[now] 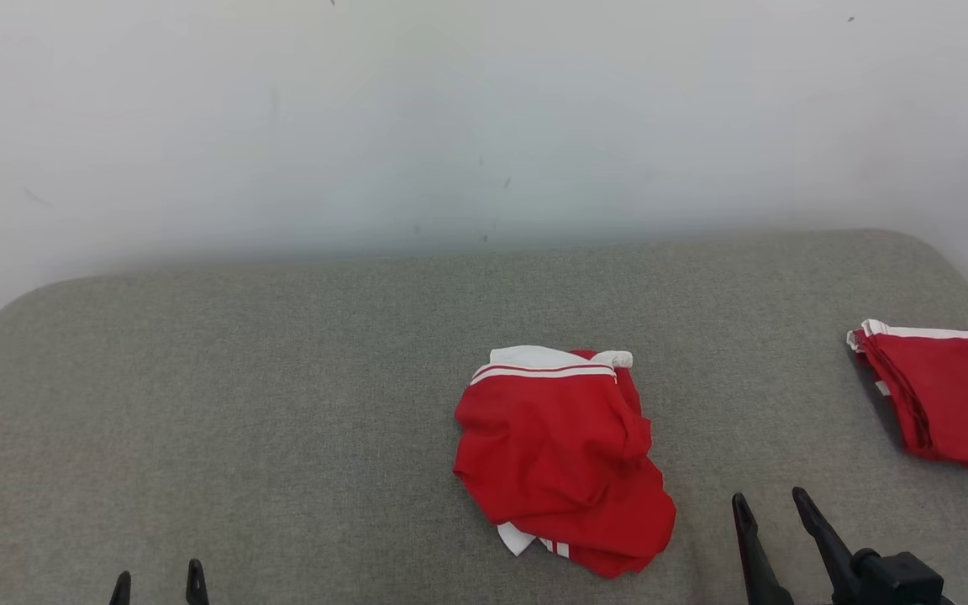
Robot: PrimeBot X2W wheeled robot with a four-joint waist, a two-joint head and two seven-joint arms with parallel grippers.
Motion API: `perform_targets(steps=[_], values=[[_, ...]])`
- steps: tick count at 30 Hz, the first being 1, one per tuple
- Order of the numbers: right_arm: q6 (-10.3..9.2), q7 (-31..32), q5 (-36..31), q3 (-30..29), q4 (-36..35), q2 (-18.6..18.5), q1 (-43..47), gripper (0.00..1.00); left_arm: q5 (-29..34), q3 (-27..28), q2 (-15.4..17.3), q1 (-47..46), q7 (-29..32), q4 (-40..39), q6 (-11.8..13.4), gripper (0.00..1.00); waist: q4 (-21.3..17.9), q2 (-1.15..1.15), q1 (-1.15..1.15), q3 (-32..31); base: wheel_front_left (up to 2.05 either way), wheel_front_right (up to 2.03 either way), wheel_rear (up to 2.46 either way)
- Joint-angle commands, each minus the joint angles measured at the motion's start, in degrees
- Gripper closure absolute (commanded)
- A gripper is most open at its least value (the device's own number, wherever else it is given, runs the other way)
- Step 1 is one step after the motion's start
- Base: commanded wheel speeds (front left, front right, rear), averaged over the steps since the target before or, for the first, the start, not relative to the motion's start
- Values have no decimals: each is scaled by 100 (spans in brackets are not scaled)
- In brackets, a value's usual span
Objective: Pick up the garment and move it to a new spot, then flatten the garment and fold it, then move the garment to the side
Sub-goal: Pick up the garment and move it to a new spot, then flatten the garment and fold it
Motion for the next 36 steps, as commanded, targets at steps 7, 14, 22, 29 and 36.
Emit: perform_targets(steps=[7,14,22,29,36], values=[[-16,-47,71,52,134,26,140,0,114,6,-32,84,-16,36,-20,0,9,0,0,8,0,0,0],[-16,-48,62,36,128,43,115,0,31,-66,-32,75,-17,48,48,0,-32,0,0,47,0,0,0],[-16,-56,69,38,112,53,90,0,27,-99,-33,43,-17,60,52,0,-52,0,0,74,0,0,0],[-16,-56,61,49,98,52,79,0,3,-103,-33,15,-17,99,49,0,-65,0,0,90,0,0,0],[-16,-59,52,72,108,60,52,0,-4,-57,-34,-39,-17,122,15,0,-119,0,0,116,0,0,0]])
